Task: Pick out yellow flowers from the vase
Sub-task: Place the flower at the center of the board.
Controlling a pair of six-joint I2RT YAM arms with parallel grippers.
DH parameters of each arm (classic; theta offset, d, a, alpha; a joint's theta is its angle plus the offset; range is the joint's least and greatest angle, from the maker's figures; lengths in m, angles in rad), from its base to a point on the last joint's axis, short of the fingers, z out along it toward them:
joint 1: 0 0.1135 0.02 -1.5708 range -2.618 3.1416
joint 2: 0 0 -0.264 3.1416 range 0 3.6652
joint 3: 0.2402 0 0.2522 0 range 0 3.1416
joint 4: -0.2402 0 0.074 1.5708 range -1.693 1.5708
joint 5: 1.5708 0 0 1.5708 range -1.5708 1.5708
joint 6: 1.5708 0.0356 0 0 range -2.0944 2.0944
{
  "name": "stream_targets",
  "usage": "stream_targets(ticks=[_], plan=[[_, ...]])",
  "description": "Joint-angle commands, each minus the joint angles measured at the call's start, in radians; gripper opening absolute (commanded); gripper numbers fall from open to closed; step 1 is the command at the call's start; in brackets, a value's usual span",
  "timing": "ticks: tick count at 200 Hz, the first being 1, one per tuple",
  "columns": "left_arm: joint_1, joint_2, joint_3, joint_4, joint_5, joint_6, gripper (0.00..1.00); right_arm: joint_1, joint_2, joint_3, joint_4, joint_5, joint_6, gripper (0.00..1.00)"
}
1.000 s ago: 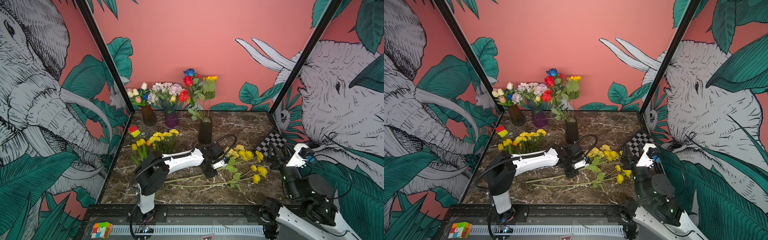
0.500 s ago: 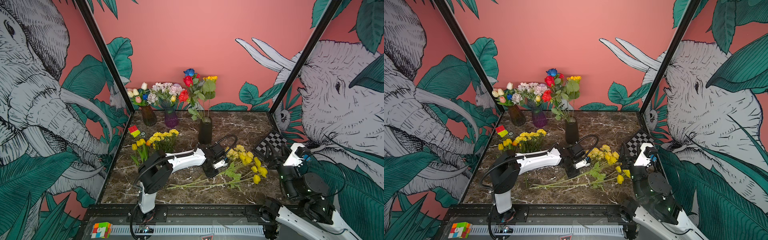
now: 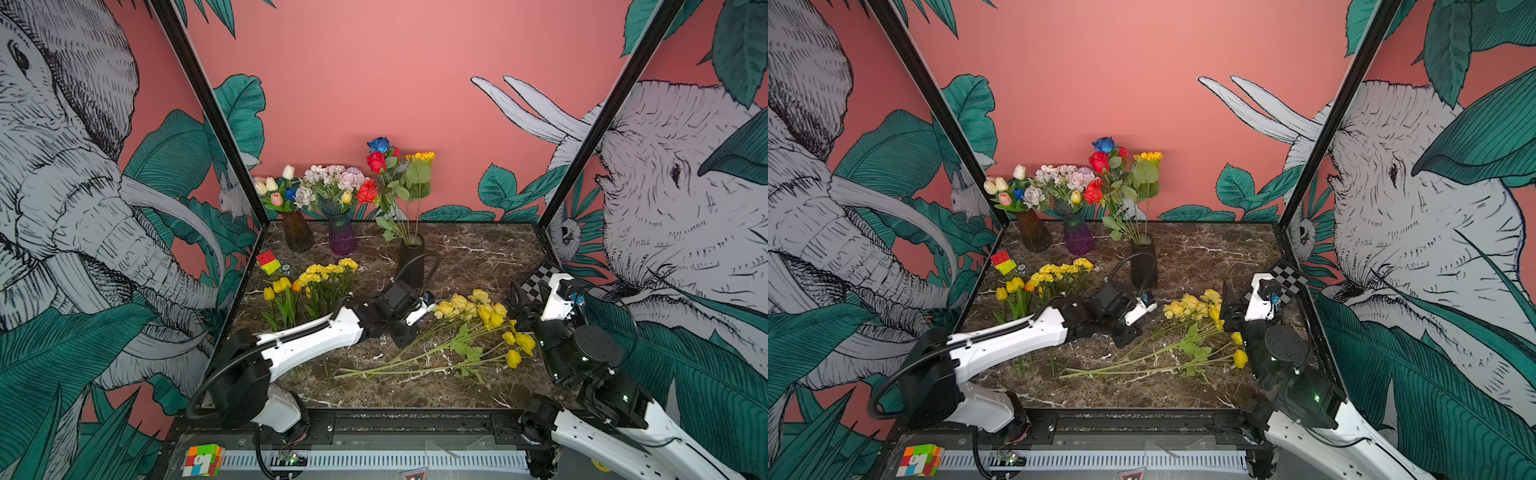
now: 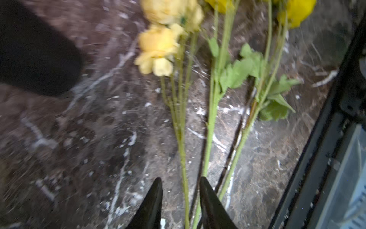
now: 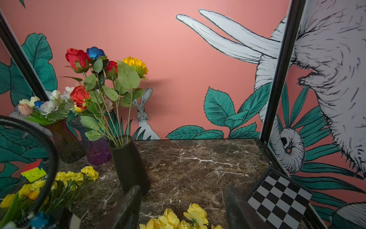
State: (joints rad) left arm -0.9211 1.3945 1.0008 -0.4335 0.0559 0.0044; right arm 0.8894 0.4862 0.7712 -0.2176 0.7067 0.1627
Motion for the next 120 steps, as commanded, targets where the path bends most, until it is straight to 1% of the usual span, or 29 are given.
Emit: stream_targets(ticks=[1, 16, 32, 42, 62, 69, 80, 104, 120], plan=[[0.091, -0.143, -0.133, 0.171, -0.099, -0.122, 0.39, 0.002, 0.098, 0.049, 0.056, -0.048, -0.066, 0.65], [0.133, -0.225, -0.204, 0.207, -0.157, -0.146, 0.45, -0.010, 0.192, 0.101, 0.060, -0.078, -0.099, 0.65], [0.168, -0.296, -0.271, 0.235, -0.209, -0.163, 0.51, -0.038, 0.292, 0.158, 0.069, -0.149, -0.117, 0.65], [0.188, -0.337, -0.312, 0.255, -0.225, -0.175, 0.55, -0.073, 0.356, 0.196, 0.068, -0.212, -0.109, 0.65], [0.212, -0.404, -0.399, 0.311, -0.257, -0.192, 0.62, -0.166, 0.477, 0.276, 0.055, -0.380, -0.062, 0.64], [0.214, -0.421, -0.431, 0.336, -0.256, -0.194, 0.65, -0.196, 0.521, 0.306, 0.048, -0.442, -0.044, 0.63], [0.214, -0.443, -0.480, 0.388, -0.249, -0.197, 0.66, -0.237, 0.585, 0.361, 0.027, -0.523, -0.024, 0.62], [0.214, -0.479, -0.568, 0.506, -0.225, -0.184, 0.73, -0.295, 0.702, 0.454, 0.027, -0.614, 0.029, 0.60], [0.214, -0.499, -0.604, 0.559, -0.197, -0.148, 0.77, -0.332, 0.777, 0.506, 0.046, -0.673, 0.078, 0.58]])
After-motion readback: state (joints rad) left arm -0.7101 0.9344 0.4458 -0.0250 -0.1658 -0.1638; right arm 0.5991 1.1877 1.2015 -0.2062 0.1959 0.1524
